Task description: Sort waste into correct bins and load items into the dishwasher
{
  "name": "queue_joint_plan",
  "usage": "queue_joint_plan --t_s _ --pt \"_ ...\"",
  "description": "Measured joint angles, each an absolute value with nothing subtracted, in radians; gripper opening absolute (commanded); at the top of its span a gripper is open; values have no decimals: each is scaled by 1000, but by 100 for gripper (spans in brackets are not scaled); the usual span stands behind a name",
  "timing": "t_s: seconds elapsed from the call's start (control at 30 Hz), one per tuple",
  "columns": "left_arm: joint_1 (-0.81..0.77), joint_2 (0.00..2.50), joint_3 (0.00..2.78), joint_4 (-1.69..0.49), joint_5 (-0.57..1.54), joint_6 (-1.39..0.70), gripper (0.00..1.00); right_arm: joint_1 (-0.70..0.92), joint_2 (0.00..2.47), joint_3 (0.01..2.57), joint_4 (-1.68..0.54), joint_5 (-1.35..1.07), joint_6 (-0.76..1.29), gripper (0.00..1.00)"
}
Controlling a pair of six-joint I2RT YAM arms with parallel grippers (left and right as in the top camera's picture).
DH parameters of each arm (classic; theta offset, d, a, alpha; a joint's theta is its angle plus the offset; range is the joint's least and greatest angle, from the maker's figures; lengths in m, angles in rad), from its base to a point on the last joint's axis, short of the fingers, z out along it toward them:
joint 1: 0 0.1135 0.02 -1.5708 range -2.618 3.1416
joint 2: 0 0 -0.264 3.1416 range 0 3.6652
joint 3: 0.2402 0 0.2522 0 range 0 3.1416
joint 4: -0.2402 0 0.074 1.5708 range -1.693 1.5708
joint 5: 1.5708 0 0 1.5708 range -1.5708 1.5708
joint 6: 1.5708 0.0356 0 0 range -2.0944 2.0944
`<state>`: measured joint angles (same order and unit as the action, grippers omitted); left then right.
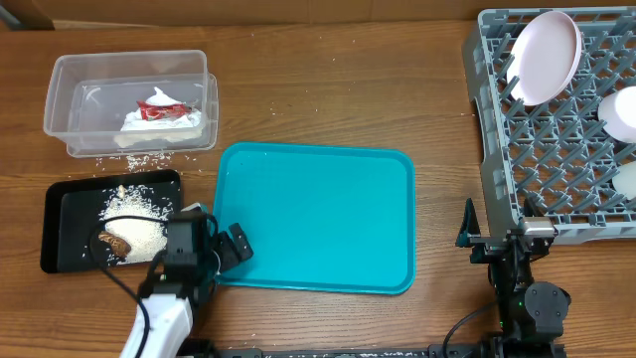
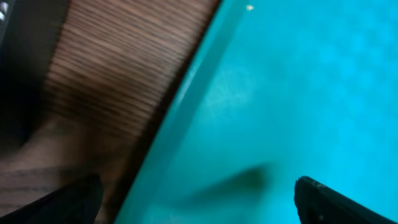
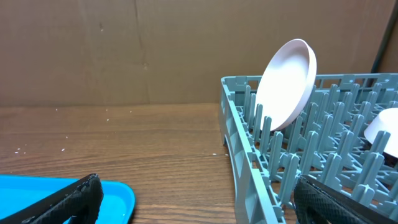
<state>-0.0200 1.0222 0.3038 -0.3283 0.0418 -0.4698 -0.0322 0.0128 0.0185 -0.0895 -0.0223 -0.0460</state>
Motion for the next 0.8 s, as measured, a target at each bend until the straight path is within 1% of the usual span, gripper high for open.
queue_joint_plan --t_s 0.23,0.37,0.5,0.8 --pt "-20 799 141 -161 75 -283 100 -32 13 19 -90 -22 -46 100" --pt "-20 650 60 -85 86 -228 100 -32 13 19 -90 -22 -46 100" --pt "-20 523 12 -78 91 -197 100 -32 13 19 -90 -22 -46 100" --pt "-20 283 12 -73 94 -89 100 -32 13 19 -90 -22 -46 100"
